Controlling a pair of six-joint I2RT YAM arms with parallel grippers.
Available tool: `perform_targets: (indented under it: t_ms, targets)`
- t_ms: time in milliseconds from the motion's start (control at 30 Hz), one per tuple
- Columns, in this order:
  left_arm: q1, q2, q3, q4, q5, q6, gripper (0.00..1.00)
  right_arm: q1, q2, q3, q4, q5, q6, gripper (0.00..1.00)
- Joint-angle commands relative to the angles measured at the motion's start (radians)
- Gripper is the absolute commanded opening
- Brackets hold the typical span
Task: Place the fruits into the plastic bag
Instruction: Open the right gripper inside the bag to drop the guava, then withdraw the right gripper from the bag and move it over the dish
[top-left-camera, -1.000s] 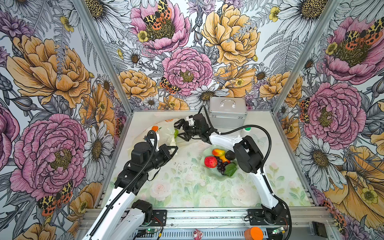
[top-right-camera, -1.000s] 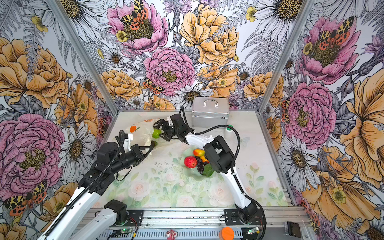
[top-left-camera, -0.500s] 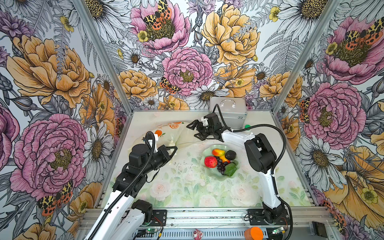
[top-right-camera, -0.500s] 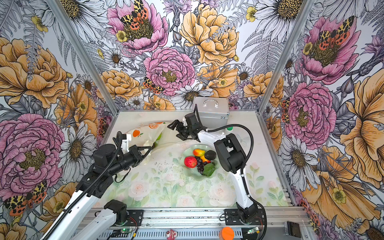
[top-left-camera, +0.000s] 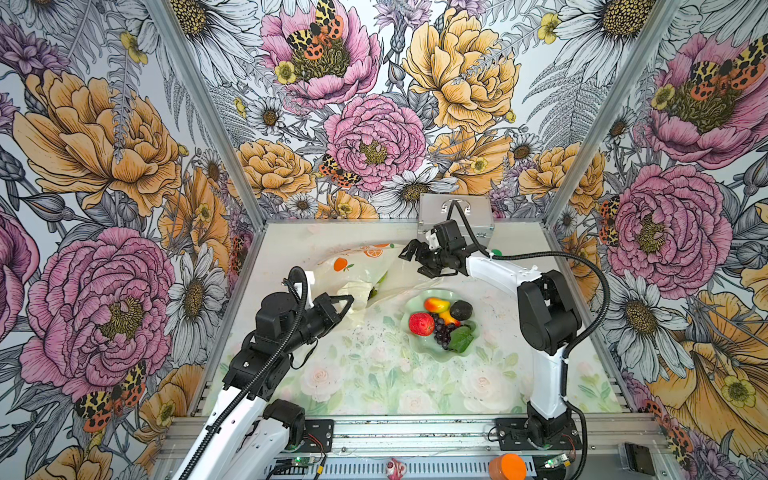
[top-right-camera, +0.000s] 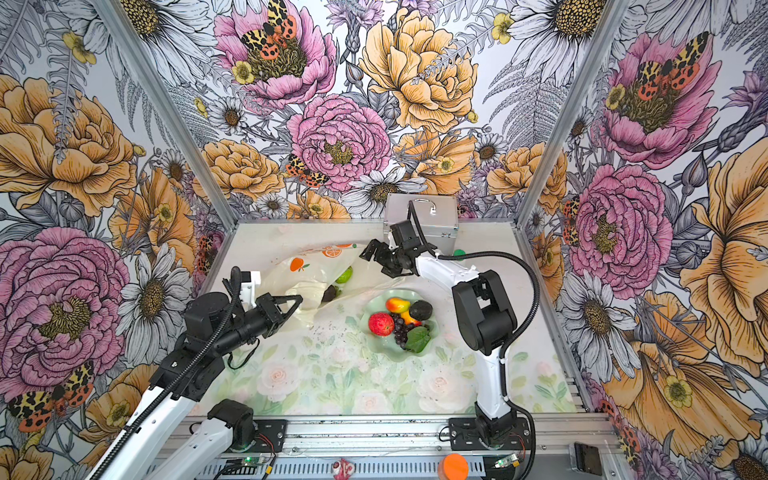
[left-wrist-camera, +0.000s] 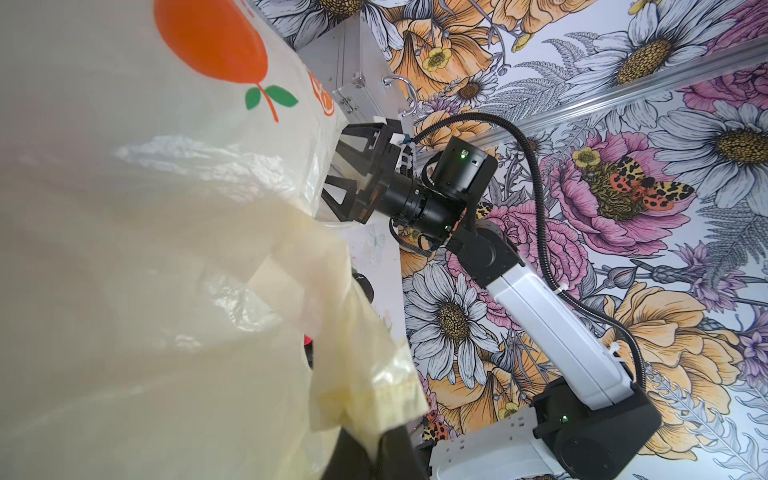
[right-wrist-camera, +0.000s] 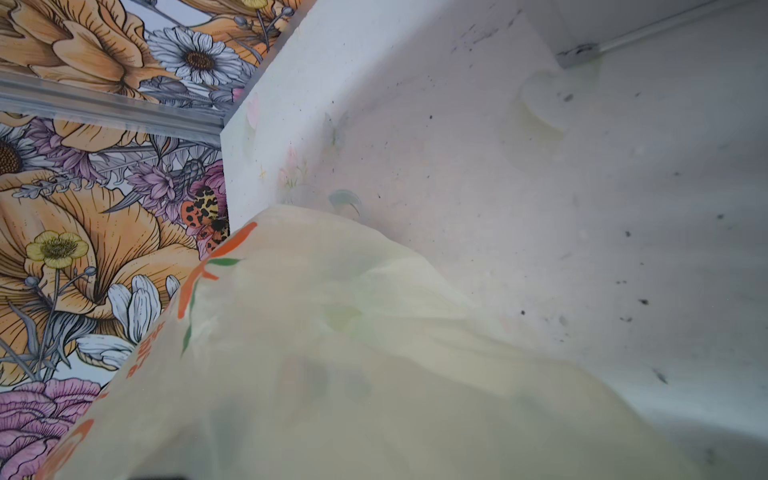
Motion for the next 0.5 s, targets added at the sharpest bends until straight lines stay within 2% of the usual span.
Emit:
perform_targets:
  t_ms: [0,100,200,267,400,467]
  targets:
    - [-0.007,0.004,-0.009,0.008,-0.001,0.009,0.00,0.033,-0.040,0.079,-0.016,-0.109,-0.088,1.00]
    - [-0.010,0.011,-0.014,0.018,-0.004,0.010,0.00,0.073,-0.022,0.118,-0.009,-0.181,-0.092,1.00]
    - [-0.013,0.019,-0.018,0.030,-0.011,0.009,0.00,0.118,0.008,0.140,0.083,-0.244,-0.033,0.99]
    - [-0.017,0.023,-0.021,0.035,-0.015,0.009,0.00,0.147,0.025,0.141,0.206,-0.282,0.055,1.00]
    - [-0.031,0.029,-0.029,0.045,-0.029,0.009,0.00,0.173,0.053,0.099,0.598,-0.307,0.355,0.99]
    - [-0.038,0.027,-0.031,0.045,-0.037,0.010,0.00,0.175,0.067,0.103,0.736,-0.305,0.468,0.99]
